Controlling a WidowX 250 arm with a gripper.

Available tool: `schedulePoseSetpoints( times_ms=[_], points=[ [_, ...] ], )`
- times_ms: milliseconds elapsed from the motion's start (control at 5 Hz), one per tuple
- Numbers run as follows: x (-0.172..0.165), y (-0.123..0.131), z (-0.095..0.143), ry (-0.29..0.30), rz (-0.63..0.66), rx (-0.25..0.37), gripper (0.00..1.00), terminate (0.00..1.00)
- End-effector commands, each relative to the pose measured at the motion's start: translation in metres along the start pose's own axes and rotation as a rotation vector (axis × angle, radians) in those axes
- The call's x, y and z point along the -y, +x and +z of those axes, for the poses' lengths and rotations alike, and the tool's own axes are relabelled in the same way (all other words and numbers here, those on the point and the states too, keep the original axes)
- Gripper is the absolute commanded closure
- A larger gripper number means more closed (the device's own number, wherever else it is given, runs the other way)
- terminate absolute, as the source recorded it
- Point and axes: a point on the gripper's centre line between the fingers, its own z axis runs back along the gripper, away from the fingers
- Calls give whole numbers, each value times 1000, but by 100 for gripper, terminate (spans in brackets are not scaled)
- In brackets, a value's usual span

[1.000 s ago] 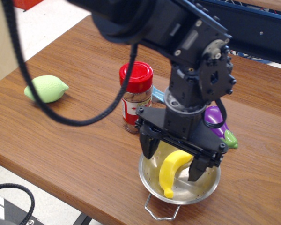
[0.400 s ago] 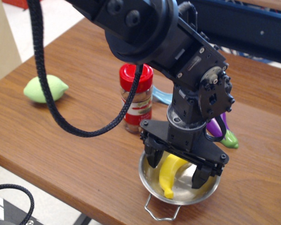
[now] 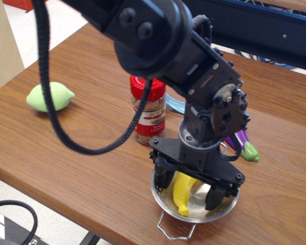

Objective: Take banana out of colander

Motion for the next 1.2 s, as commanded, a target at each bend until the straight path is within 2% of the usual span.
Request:
schedulePoseSetpoints(
  times_ms=[0, 200, 600, 800, 1000],
  points=[
    [-4, 3, 10, -10, -1, 18, 100, 0],
    [-6, 7, 22, -23, 10, 28, 100, 0],
    [-12, 34, 73, -89, 114, 79, 100, 0],
    [-10, 65, 90, -114, 185, 85, 100, 0],
    [-13, 101, 86, -110, 288, 62, 100, 0]
  ],
)
